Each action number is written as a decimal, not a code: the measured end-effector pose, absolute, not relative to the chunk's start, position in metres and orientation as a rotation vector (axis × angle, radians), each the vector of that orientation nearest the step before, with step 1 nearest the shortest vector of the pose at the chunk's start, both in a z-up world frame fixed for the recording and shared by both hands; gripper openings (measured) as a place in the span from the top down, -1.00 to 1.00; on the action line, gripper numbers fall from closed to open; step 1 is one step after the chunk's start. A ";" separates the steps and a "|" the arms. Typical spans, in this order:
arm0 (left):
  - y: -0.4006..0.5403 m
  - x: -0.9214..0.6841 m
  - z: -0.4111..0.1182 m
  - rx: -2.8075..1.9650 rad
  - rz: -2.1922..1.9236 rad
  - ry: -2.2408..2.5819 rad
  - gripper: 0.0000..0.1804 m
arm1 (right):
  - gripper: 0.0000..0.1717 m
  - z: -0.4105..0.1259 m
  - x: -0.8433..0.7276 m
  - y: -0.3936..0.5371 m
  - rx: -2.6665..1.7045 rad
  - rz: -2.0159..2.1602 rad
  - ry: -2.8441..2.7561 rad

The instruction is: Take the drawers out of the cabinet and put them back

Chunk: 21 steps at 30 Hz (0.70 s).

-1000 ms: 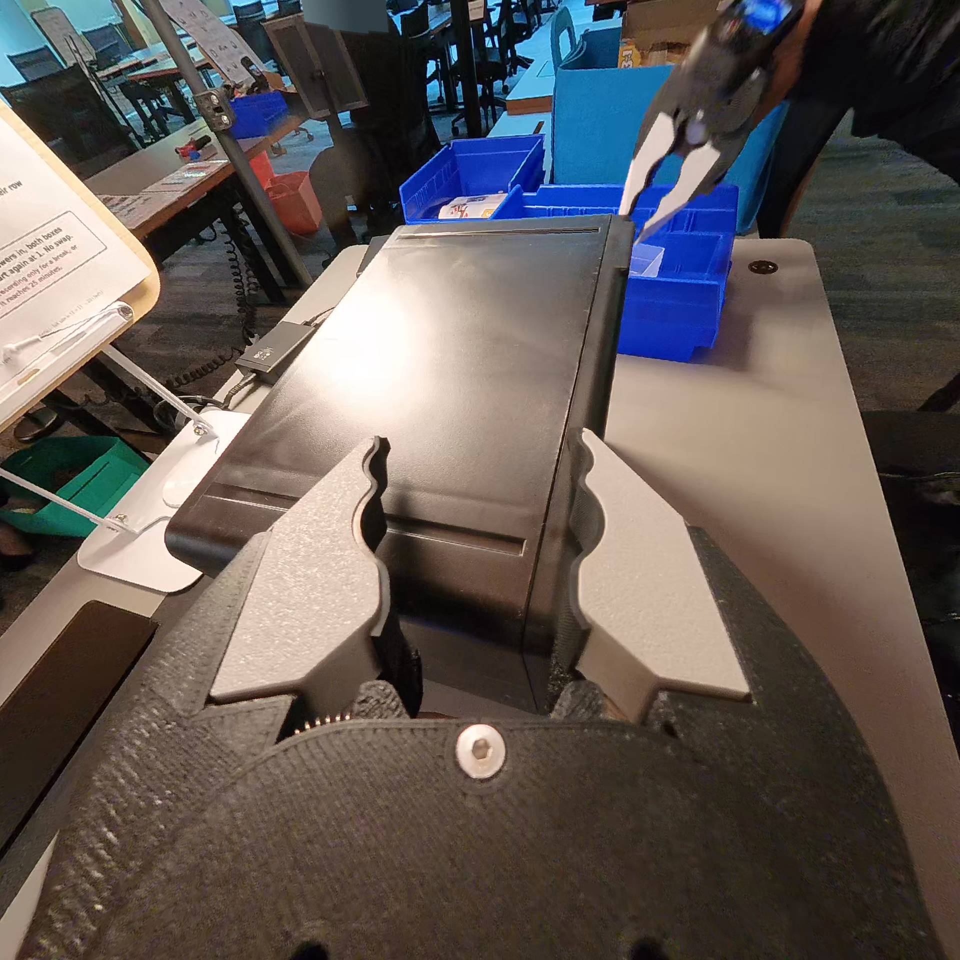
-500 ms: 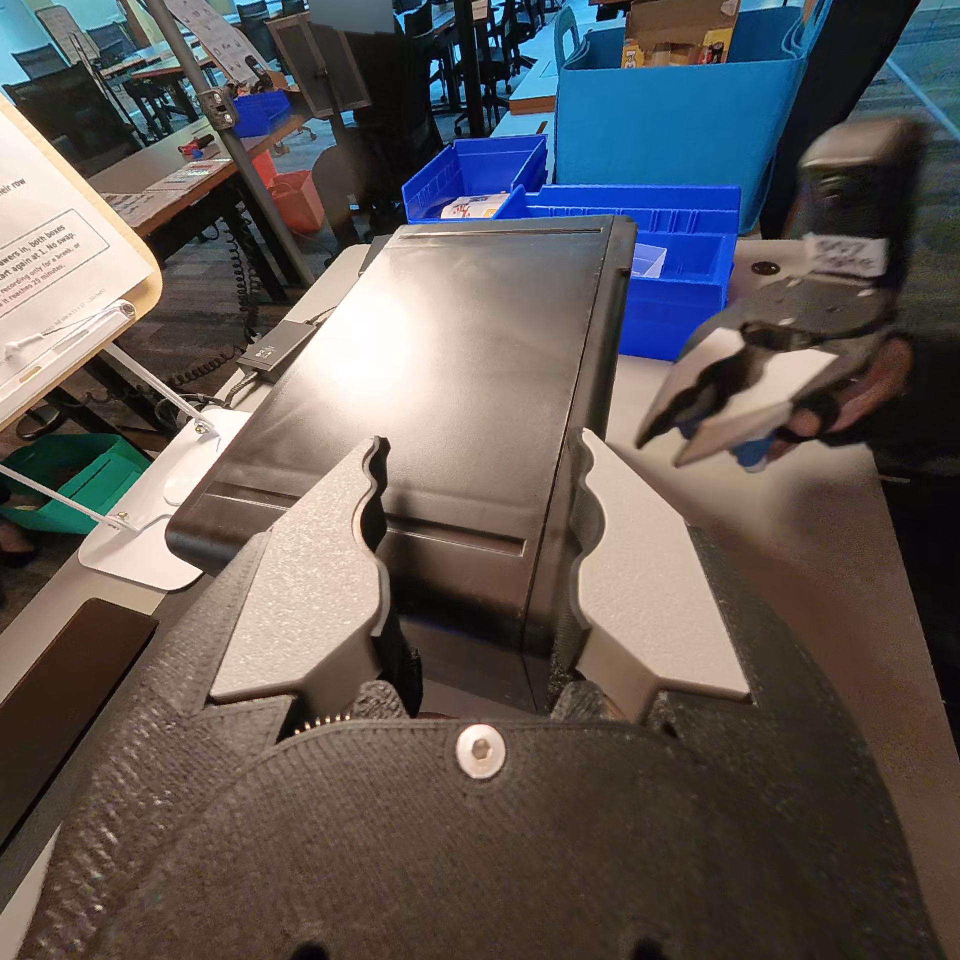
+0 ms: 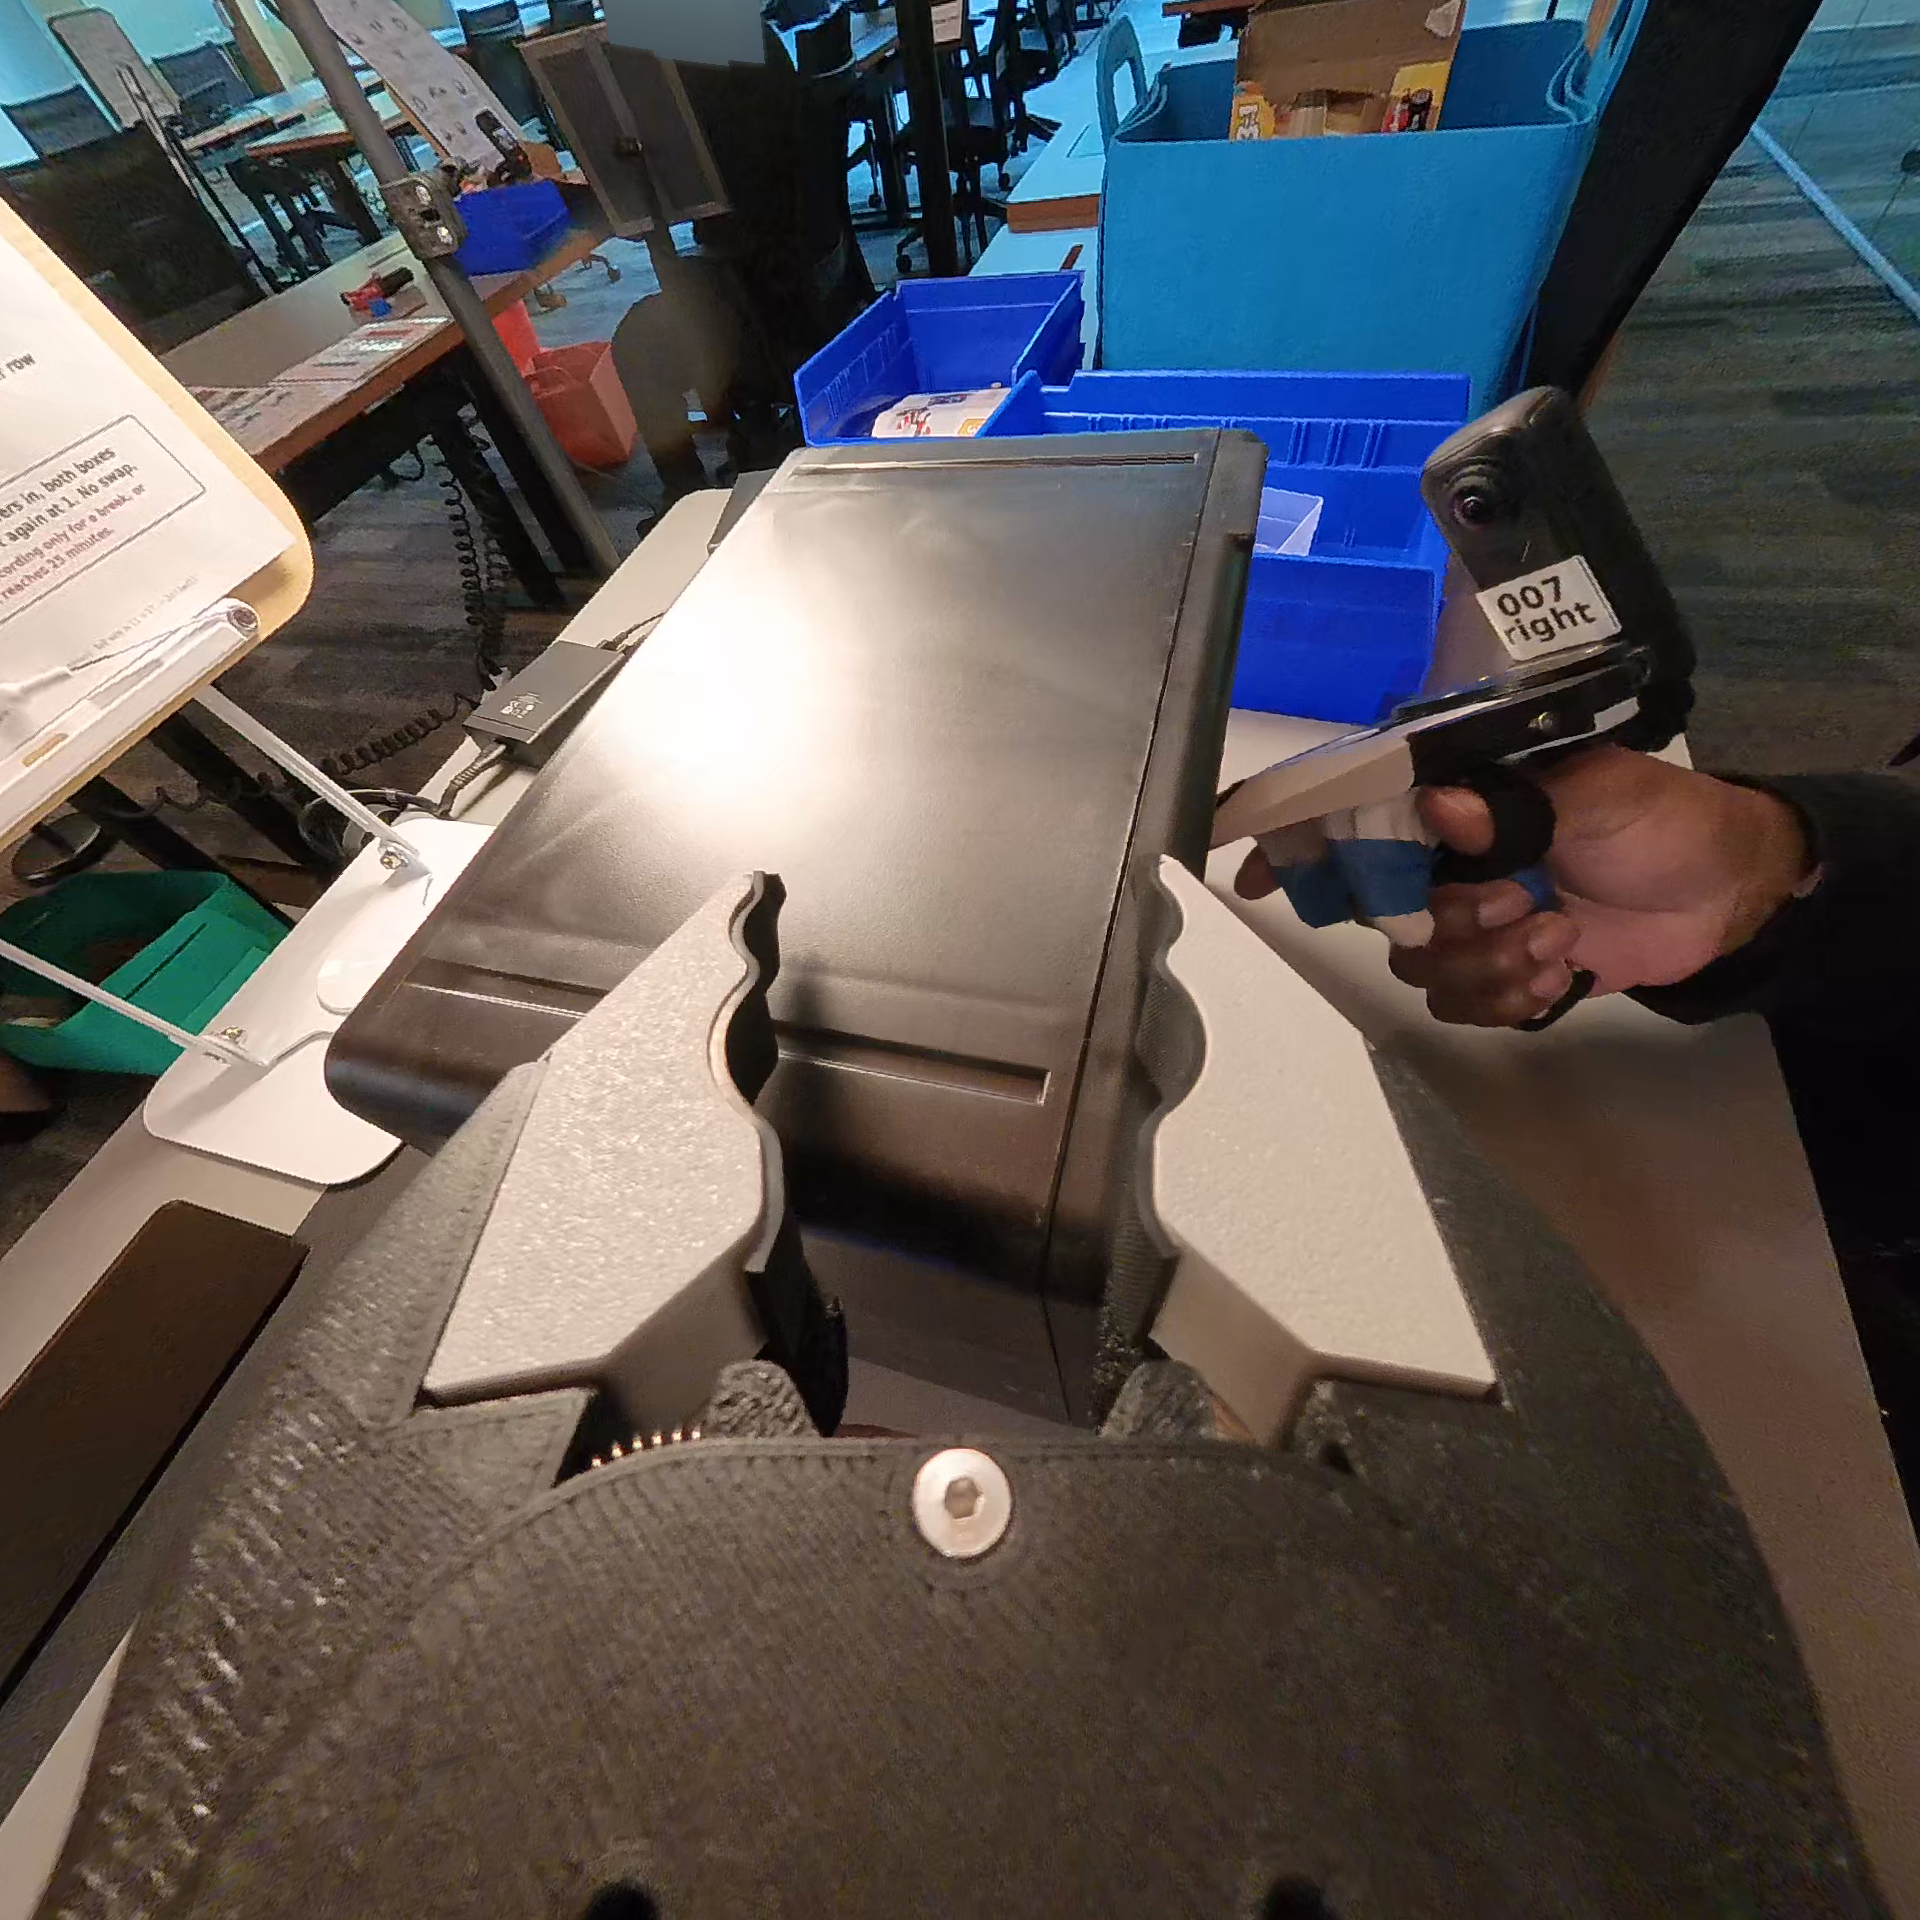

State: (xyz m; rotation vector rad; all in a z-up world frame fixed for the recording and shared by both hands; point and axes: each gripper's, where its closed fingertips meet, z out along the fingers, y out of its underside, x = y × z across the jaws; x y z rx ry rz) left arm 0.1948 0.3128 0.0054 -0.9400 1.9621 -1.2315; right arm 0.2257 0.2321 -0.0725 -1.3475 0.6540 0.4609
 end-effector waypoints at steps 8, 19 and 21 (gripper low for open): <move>0.313 0.195 0.005 -0.941 -1.229 1.962 0.23 | 0.92 -0.070 0.197 0.213 -1.240 0.580 0.622; 0.313 0.195 0.006 -0.941 -1.230 1.963 0.23 | 0.97 -0.067 0.102 0.137 -1.117 0.818 0.423; 0.313 0.195 0.006 -0.941 -1.229 1.963 0.23 | 0.99 -0.077 0.096 0.133 -1.134 0.839 0.453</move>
